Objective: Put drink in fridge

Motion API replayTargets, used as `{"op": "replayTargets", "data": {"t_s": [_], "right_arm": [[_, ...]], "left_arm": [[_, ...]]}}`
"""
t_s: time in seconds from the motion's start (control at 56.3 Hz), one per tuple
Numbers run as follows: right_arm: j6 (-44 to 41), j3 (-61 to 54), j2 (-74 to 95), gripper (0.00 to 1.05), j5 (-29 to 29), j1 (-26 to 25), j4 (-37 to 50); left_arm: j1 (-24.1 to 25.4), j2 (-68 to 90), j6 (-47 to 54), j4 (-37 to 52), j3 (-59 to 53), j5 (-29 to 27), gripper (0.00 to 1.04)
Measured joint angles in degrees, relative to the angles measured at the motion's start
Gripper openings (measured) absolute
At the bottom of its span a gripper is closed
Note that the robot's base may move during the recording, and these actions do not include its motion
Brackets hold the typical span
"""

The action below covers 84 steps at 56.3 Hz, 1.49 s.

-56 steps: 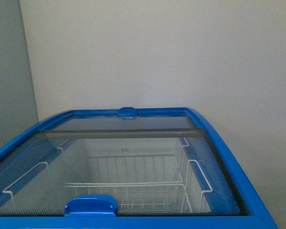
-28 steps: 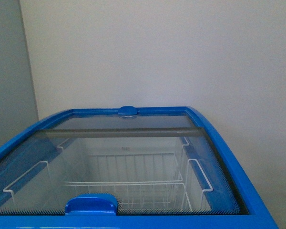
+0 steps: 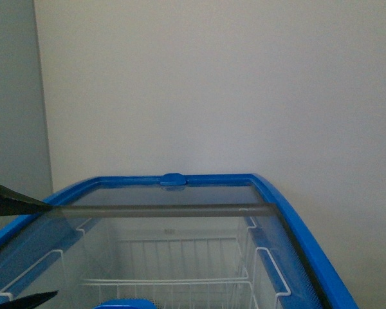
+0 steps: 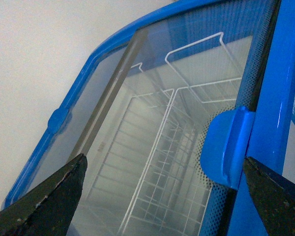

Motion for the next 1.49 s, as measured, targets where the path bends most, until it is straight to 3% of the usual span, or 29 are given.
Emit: {"op": "replayTargets", "data": {"t_s": [0.337,1.065,1.207,1.492], "right_arm": [[0.0,0.0,0.0,0.40,0.0,0.0,0.0],[0.0,0.0,0.0,0.40,0.0,0.0,0.0],[0.0,0.0,0.0,0.40,0.0,0.0,0.0],[0.0,0.0,0.0,0.40,0.1,0.0,0.0]], "left_arm": [[-2.2,7.8,5.2,-5.6,5.2,-0.7,0.97],[-5.9,17.0,8.4,-7.2,12.7,-5.5,0.97],[-6.7,19.1,8.1,-4.3,14.3,-5.8,0.97],[-8.9,25.2,8.2,-0.6,24.4,-12.7,0.97]]}}
